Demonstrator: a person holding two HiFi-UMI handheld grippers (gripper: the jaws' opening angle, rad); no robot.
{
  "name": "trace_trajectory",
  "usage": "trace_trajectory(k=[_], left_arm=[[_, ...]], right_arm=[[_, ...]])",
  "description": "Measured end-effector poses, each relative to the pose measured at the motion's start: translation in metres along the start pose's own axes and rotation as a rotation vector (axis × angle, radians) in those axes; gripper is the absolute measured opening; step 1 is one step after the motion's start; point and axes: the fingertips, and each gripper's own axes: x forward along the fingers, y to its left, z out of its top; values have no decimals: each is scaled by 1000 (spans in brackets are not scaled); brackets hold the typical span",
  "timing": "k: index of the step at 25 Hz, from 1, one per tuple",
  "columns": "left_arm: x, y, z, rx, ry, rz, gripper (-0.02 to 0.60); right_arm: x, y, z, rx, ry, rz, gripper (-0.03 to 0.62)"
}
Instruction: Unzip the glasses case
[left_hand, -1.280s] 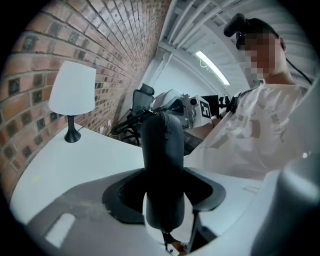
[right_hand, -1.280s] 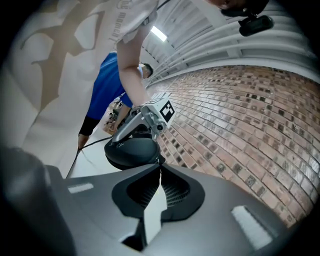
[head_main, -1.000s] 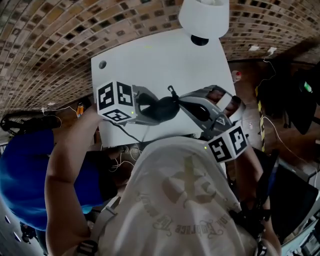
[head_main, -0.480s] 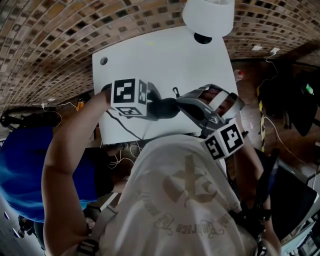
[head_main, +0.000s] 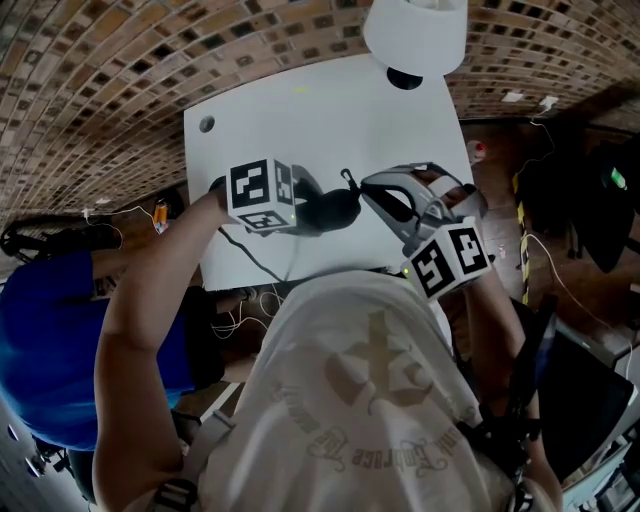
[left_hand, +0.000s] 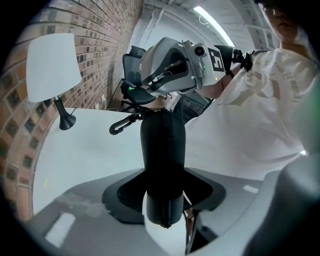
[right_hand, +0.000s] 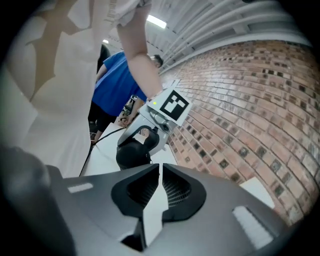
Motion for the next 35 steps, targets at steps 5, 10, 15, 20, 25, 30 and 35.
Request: trace_trajectory(k=[5,10,15,20,25,30,35], left_arm=[[1,20,9,-96,-166,63,235],[-3,25,25,-185,-361,65,235],[20,15,17,-127,-292,85,236],[42,-2,16,-30,-196,62,236],[51,-9,19,-25,-175,28,241],[55,-3,19,-78,-205,50,253],[37,27,3,-248,-347,228,267]], right_arm=[[-3,-11,-16,223,-13,1,40],[-2,0,-23,469,-64,68,103],[9,32,-41,717,-91,228,249],[20,71,-37,899,-140,446,319],[24,76,-30,998,-230,514,290],[27,74,-39,1040,-255,519,272],[36,64,-74,1215,-254,497,265]])
